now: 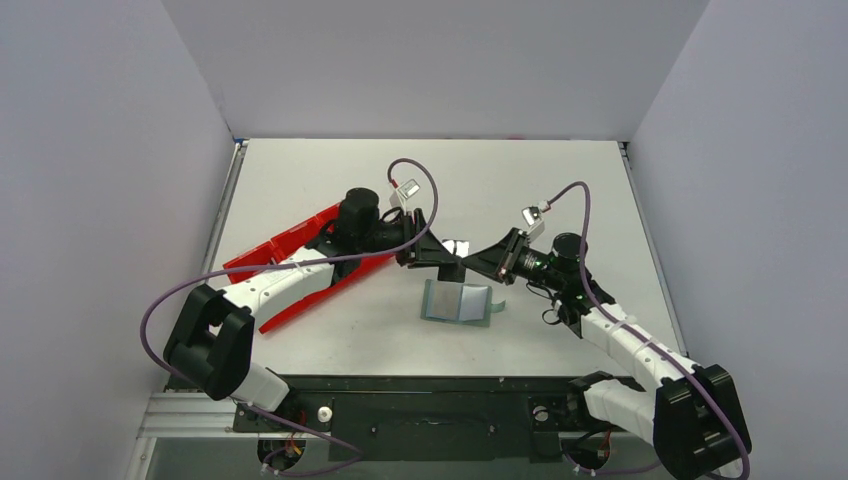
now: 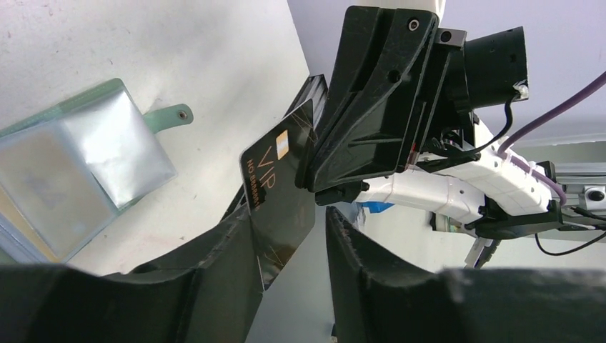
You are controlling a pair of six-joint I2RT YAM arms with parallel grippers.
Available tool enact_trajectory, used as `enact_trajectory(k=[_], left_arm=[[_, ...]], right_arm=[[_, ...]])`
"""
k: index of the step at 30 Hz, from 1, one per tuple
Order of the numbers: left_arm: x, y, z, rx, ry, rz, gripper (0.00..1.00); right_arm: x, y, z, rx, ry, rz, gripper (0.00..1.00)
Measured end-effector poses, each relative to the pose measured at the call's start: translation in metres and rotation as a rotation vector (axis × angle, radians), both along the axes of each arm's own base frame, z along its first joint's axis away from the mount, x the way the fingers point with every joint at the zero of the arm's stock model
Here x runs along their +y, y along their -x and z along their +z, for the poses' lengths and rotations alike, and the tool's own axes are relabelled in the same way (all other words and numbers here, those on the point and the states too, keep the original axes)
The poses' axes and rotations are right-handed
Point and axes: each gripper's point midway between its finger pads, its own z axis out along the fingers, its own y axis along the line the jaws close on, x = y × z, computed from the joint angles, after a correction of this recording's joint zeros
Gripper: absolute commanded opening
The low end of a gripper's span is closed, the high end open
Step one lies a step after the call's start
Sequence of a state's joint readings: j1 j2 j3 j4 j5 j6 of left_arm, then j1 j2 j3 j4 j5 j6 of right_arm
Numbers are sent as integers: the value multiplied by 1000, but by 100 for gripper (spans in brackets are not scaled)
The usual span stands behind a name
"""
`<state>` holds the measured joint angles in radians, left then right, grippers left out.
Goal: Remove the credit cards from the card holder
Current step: Place the credit card in the storage box.
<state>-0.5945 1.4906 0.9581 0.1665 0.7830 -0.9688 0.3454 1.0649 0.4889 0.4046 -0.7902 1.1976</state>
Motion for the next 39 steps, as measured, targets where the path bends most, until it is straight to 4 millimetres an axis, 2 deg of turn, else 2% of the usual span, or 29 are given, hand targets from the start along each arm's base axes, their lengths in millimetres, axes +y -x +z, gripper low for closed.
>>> enact_trajectory(k=[3, 4, 6, 7, 8, 9, 11, 13, 17, 20, 24, 32, 36, 39], left_arm=[[-1, 0, 2, 6, 8, 1, 14], [0, 0, 1, 9, 9, 3, 4], [0, -1, 0, 16, 9, 6, 0], [0, -1, -1, 16, 10, 4, 0], [0, 0, 0, 15, 14, 0, 0], [-1, 0, 1, 10, 17, -2, 0], [-1, 0, 0, 8, 13, -1, 0], [0, -1, -3, 10, 1, 9, 0], [6, -9, -20, 23, -73, 68, 0], [21, -21, -36, 46, -154, 154, 0], [59, -51, -47, 59, -278, 336, 0], [141, -111, -43, 55, -465, 683, 0], [170, -135, -51, 78, -527, 794, 0], [182, -149, -64, 97, -573, 844, 0]], right_arm=[[1, 0, -1, 1, 1, 2, 0], [1, 0, 0, -1, 0, 3, 0], [1, -1, 1, -3, 0, 4, 4], [1, -1, 0, -5, 3, 4, 21], [1, -1, -2, 2, 12, 1, 31], [1, -2, -4, 10, 18, -1, 53], [1, -3, -8, 12, 51, -6, 72], [0, -6, -7, 8, 85, -19, 79], [-12, -16, -5, -24, 196, -95, 83], [-27, -22, -6, -40, 284, -177, 83], [-46, -23, -19, -27, 384, -254, 83], [-67, -19, -48, 41, 522, -304, 83], [-71, -16, -54, 56, 551, -307, 83], [-73, -15, -54, 61, 567, -307, 83]])
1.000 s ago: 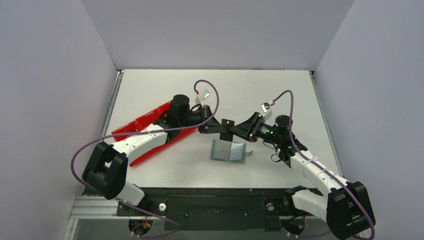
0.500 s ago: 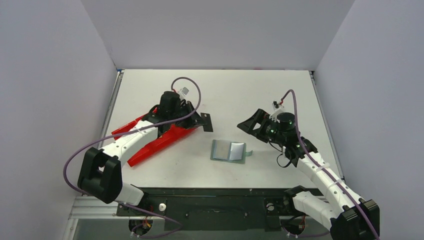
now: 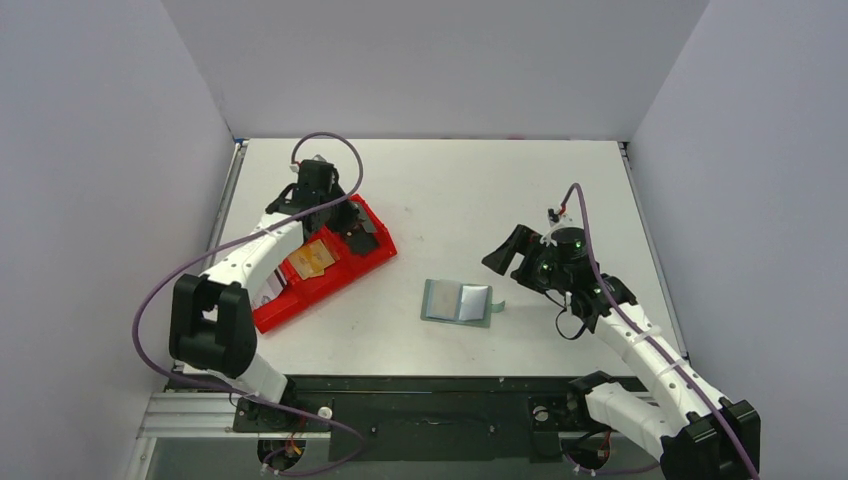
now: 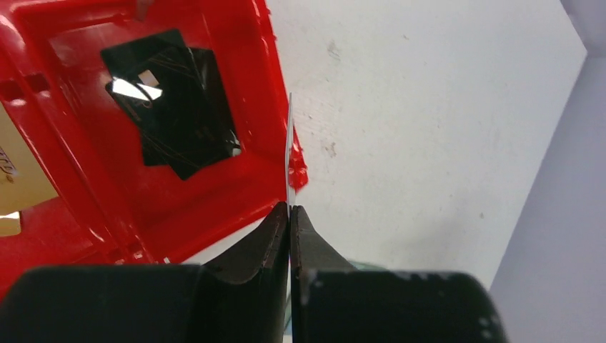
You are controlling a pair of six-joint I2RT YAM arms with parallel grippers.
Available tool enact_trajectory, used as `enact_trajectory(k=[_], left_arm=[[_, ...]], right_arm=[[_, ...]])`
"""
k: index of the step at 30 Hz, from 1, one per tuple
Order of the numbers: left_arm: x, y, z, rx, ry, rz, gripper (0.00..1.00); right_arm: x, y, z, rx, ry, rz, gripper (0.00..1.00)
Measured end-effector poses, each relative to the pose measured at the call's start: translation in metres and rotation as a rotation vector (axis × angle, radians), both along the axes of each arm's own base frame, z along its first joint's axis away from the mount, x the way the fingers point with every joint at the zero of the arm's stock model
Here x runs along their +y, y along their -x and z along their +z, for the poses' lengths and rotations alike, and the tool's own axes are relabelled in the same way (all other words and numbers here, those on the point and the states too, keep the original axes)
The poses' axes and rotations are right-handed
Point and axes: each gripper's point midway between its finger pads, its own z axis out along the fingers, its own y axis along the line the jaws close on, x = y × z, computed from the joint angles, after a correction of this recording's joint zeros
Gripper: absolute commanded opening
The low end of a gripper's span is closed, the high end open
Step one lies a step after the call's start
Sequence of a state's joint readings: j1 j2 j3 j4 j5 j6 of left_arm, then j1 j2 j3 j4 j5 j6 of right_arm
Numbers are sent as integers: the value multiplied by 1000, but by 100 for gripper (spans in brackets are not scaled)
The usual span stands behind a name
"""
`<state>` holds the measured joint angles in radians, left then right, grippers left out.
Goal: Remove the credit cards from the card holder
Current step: Place the credit card in the storage box.
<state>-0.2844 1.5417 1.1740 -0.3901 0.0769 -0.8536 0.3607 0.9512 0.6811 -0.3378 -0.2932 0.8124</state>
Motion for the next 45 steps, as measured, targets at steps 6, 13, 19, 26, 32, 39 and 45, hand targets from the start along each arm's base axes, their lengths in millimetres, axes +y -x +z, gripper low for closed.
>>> enact_trajectory(k=[6, 13, 19, 26, 32, 39, 45], left_arm=[[15, -22, -34, 69, -66, 70, 0], [25, -28, -70, 140, -105, 104, 0], [26, -33, -85, 157, -103, 105, 10], [21, -37, -85, 144, -80, 85, 23], [22, -32, -84, 144, -83, 84, 39], [28, -20, -44, 62, -89, 80, 45], [23, -3, -7, -30, -99, 29, 46]], right_arm=[[-2, 1, 2, 1, 18, 6, 82], [-3, 3, -1, 13, 22, 5, 82], [-3, 4, -2, 18, 24, 5, 82], [-3, 4, -1, 18, 24, 5, 82], [-3, 4, -1, 18, 25, 5, 82], [-1, 4, -4, 19, 50, 3, 82], [19, 10, -14, 42, 121, 53, 81]])
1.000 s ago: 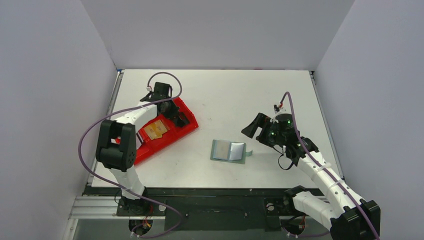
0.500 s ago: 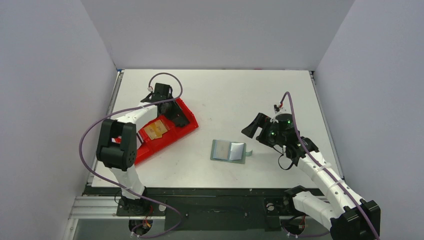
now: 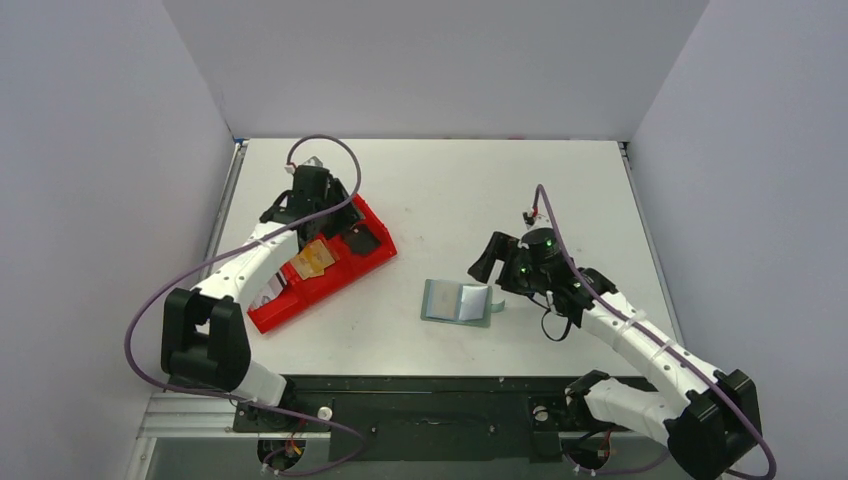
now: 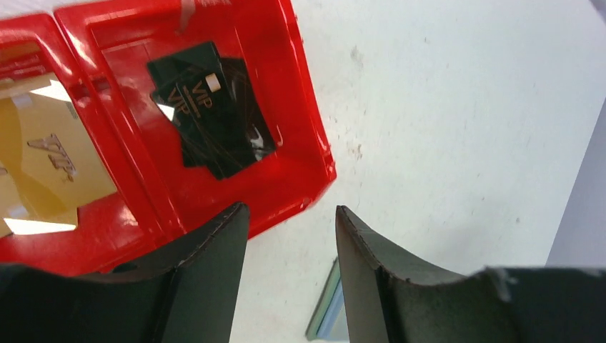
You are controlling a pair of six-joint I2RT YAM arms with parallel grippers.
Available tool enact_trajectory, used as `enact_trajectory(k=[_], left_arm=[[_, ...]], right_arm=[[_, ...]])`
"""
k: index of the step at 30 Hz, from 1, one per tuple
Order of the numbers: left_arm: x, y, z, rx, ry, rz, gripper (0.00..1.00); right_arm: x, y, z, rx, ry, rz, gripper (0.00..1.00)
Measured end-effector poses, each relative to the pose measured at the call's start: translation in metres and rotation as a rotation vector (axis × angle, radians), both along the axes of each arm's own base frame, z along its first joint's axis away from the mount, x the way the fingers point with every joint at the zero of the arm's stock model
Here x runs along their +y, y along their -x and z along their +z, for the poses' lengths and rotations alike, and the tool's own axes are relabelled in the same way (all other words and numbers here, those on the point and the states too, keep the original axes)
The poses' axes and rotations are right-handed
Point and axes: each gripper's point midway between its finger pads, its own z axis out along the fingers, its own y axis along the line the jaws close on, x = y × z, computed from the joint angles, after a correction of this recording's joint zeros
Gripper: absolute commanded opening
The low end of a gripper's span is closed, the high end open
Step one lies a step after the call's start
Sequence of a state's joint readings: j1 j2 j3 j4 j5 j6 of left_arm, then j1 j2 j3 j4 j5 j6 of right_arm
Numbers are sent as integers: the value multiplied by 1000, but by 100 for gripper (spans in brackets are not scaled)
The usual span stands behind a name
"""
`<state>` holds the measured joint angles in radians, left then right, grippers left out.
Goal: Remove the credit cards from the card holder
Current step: Place the credit card in the storage box, then remove the credit card from the card holder.
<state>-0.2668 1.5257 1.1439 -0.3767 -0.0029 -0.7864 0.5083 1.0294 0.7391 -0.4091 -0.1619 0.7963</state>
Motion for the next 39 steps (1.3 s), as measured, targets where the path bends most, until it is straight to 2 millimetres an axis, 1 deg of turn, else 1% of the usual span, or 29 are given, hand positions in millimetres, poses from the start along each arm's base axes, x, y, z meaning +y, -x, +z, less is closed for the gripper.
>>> enact_trajectory(k=[3, 8, 12, 14, 16, 21, 25, 34, 35, 36, 38, 39], left_arm=[[-8, 20, -1, 5, -20, -51, 46], [-25, 54, -15, 49, -53, -142, 46], [-39, 74, -25, 79, -73, -211, 46], [-44, 80, -28, 89, -78, -231, 46], [-47, 83, -29, 92, -79, -243, 46], [-47, 86, -28, 90, -78, -246, 46], [-47, 88, -30, 93, -79, -248, 46], [-47, 92, -34, 107, -77, -256, 46], [-47, 92, -34, 108, -76, -257, 46], [-47, 92, -34, 108, -75, -257, 46], [-48, 92, -34, 108, -74, -258, 46], [-48, 92, -34, 108, -74, -258, 46]], right_arm=[[10, 2, -5, 0, 47, 15, 79], [28, 4, -18, 10, 131, 34, 75], [43, 2, -38, 37, 216, 53, 70], [48, 1, -49, 54, 253, 59, 67], [52, 0, -62, 74, 289, 64, 63], [58, -4, -88, 117, 360, 70, 62], [62, -6, -101, 134, 389, 76, 61], [66, -3, -120, 160, 427, 92, 57], [67, -4, -121, 159, 426, 92, 56], [68, -5, -122, 156, 423, 92, 53], [72, -6, -122, 148, 414, 94, 46], [73, -7, -122, 145, 411, 95, 41]])
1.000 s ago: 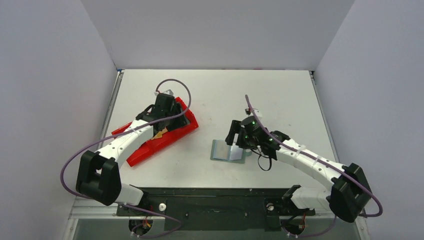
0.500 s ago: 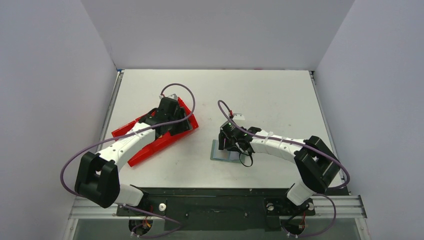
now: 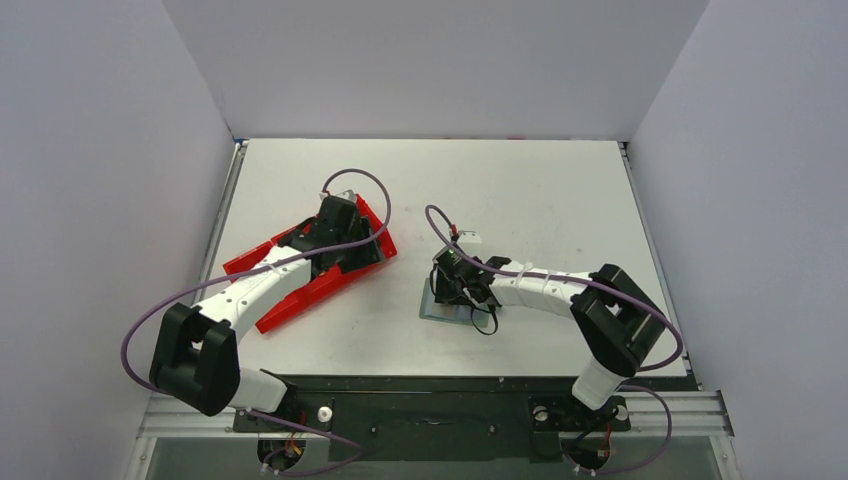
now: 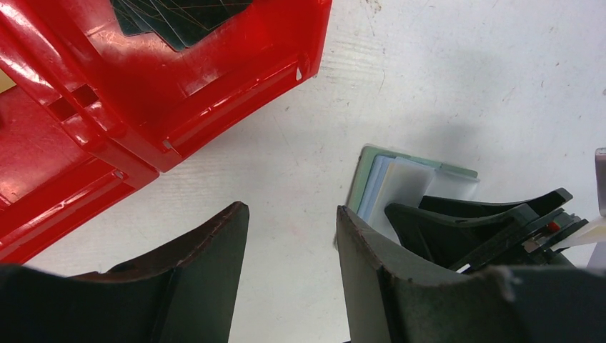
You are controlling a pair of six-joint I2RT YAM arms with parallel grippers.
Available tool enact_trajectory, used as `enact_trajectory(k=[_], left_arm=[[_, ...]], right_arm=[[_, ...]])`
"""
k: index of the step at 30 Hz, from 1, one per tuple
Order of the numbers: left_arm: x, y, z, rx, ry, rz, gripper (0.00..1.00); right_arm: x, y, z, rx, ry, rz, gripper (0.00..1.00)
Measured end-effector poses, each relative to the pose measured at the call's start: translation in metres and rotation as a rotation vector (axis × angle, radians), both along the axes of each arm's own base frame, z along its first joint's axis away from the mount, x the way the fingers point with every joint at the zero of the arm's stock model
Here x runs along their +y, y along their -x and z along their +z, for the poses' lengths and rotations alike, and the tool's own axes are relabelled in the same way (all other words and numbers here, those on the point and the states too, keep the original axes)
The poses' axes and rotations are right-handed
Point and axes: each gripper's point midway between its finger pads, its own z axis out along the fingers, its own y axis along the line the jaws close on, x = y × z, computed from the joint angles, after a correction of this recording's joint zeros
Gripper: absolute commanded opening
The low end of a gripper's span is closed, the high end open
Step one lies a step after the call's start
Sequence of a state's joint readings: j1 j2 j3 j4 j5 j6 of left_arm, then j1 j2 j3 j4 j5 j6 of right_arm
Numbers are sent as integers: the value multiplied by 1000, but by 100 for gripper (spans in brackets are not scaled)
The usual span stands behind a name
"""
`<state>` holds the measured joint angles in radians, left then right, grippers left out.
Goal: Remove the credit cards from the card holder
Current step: Remove the credit card from the card holder.
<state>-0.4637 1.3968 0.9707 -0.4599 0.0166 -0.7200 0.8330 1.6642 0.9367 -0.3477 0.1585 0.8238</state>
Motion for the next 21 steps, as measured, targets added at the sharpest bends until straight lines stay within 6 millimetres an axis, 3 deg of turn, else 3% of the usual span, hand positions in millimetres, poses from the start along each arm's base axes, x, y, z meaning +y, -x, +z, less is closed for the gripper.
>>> enact_trajectory(k=[6, 12, 21], left_arm=[[-2, 1, 0, 2, 3, -8, 46], [-9, 6, 0, 7, 12, -33, 46], [-41, 26, -18, 65, 18, -128, 46]], right_arm=[[5, -4, 1, -16, -23, 0, 18], [10, -7, -1, -46, -65, 3, 2], [8, -7, -2, -78, -163, 10, 0]])
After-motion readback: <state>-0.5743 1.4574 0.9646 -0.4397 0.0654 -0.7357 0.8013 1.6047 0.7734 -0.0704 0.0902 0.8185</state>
